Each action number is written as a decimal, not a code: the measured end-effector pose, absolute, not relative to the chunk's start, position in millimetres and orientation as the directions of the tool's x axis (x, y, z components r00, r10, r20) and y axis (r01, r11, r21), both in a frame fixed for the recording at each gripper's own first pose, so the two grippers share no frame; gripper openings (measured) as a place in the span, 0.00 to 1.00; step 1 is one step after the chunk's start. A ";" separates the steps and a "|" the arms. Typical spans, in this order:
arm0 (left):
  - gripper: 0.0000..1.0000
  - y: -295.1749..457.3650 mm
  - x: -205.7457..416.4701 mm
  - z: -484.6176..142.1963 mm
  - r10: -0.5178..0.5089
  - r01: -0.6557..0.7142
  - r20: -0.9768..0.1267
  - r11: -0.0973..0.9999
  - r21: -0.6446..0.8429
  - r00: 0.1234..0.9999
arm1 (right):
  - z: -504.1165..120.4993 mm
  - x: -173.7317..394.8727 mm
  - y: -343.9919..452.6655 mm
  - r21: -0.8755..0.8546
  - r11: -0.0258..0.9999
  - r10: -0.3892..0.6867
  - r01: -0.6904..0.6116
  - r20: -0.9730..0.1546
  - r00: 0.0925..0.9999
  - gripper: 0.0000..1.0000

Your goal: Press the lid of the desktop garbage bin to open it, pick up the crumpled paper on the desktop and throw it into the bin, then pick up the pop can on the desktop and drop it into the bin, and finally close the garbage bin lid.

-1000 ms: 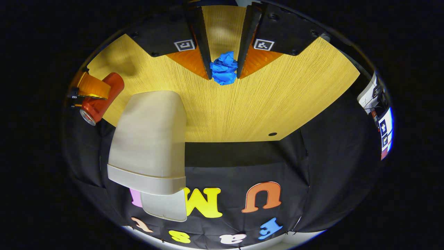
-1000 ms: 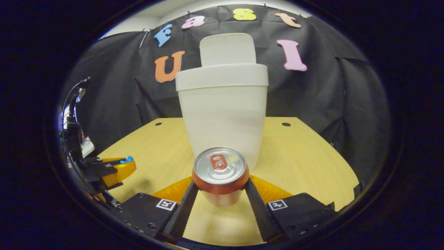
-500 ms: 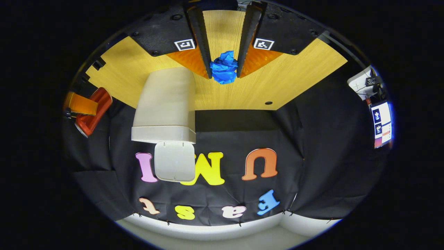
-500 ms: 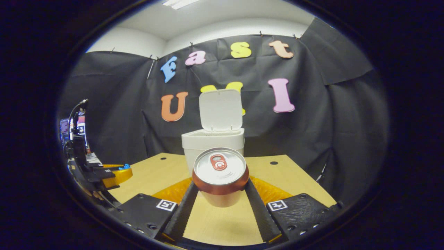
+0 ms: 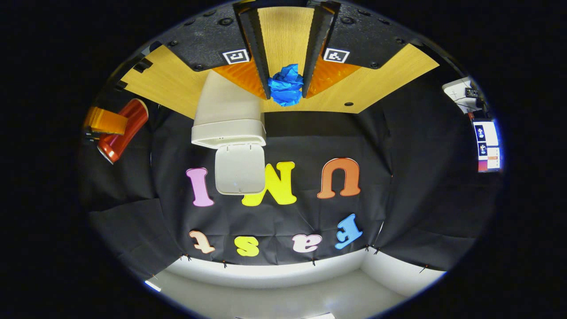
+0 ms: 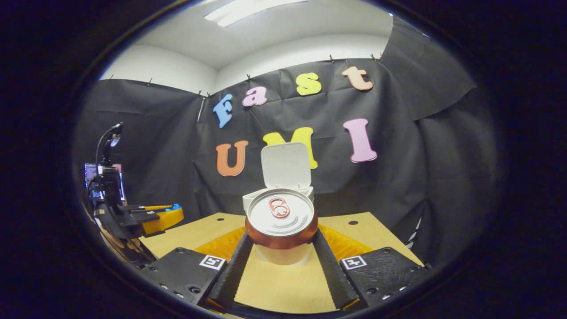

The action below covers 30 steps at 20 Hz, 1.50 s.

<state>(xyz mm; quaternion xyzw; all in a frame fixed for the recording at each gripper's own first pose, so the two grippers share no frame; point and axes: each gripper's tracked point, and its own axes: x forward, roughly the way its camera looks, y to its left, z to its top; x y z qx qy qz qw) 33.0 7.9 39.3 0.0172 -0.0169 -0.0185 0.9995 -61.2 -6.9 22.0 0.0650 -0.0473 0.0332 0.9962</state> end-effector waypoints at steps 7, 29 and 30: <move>0.46 -14.7 92.3 125.4 0.060 -0.059 0.216 0.998 -0.011 0.975 | 14.2 -55.5 -7.8 0.151 0.983 0.100 -0.109 0.063 0.993 0.80; 0.51 -103.1 251.8 74.7 0.003 -0.004 0.109 1.000 0.010 0.994 | 22.6 -46.2 -64.3 0.201 0.980 -0.021 0.004 0.083 0.996 0.80; 0.51 -101.7 250.9 75.2 -0.003 0.003 0.109 1.000 0.002 0.994 | 21.5 -45.2 -61.7 0.197 0.980 -0.019 0.003 0.081 0.997 0.80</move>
